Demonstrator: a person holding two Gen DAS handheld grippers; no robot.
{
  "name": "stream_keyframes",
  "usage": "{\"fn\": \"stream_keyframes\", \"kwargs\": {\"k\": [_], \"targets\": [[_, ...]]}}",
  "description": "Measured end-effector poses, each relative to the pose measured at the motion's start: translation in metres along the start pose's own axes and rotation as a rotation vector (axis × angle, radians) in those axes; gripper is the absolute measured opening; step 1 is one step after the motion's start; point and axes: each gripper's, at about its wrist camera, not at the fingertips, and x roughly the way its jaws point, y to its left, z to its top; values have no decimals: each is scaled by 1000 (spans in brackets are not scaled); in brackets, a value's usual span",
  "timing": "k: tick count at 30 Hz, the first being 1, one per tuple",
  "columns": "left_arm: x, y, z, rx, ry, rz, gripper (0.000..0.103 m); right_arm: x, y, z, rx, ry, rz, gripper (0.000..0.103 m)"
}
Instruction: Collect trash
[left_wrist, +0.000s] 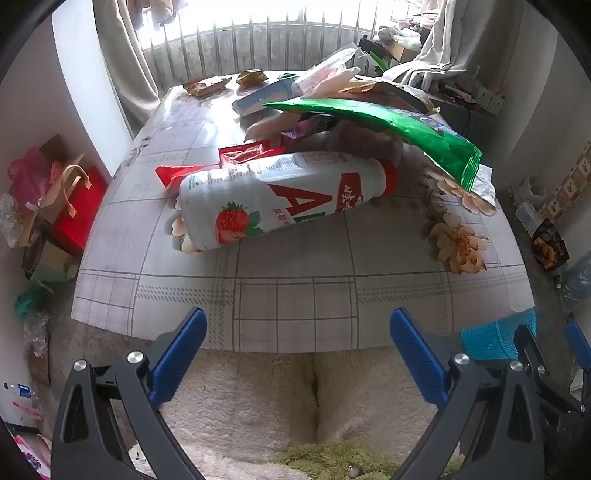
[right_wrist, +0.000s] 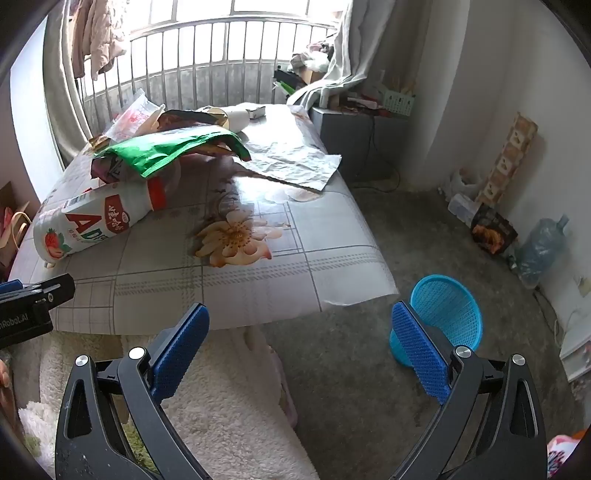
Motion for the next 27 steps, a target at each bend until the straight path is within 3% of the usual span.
{"fn": "stream_keyframes", "kwargs": {"k": [27], "targets": [[1,4,3,-5,18,-8,97,-1,3,2,-6,3,-1,95]]}}
